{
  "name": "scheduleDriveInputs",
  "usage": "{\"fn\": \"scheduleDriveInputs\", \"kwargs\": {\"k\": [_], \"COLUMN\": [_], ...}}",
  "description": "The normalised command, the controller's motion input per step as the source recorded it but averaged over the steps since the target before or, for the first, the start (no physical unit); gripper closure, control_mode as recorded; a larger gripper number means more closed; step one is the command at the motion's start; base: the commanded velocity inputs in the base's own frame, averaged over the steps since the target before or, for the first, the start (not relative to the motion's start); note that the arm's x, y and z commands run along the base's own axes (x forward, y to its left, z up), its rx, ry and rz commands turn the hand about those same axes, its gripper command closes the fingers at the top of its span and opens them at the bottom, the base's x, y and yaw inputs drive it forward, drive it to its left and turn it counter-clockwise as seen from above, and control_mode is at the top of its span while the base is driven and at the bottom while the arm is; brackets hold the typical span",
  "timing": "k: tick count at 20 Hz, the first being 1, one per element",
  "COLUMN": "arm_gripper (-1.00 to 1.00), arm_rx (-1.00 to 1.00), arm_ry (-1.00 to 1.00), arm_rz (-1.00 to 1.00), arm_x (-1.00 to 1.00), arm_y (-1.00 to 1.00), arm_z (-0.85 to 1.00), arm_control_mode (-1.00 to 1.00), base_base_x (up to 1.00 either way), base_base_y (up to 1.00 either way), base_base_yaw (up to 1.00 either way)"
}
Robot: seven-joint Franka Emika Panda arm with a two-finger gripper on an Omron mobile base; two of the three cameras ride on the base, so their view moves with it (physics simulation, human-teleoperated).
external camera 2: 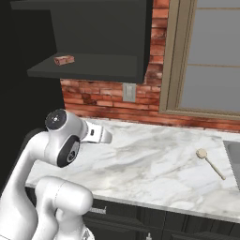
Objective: Locate and retrieve the bar soap and dish brush from the cabinet. Place them next to the sink.
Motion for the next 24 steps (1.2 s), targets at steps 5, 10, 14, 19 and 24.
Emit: {"fn": "scheduleDriveInputs", "kwargs": {"k": [5, 10, 14, 19, 24], "arm_gripper": [-1.0, -1.0, -1.0, -1.0, -1.0], "arm_rx": [0.0, 0.0, 0.0, 0.0, 0.06], "arm_ry": [-0.04, -0.08, -0.13, -0.16, -0.09], "arm_rz": [0.13, 0.0, -0.08, -0.05, 0.01], "arm_x": [-0.26, -0.18, -0.11, -0.19, -0.18], "arm_y": [0.28, 0.28, 0.28, 0.24, 0.01], "arm_z": [0.27, 0.51, 0.54, 0.52, 0.1], "arm_control_mode": [-1.0, -1.0, -1.0, -1.0, -1.0], "base_base_x": [0.0, 0.0, 0.0, 0.0, 0.0], "base_base_y": [0.0, 0.0, 0.0, 0.0, 0.0], "base_base_yaw": [0.0, 0.0, 0.0, 0.0, 0.0]}}
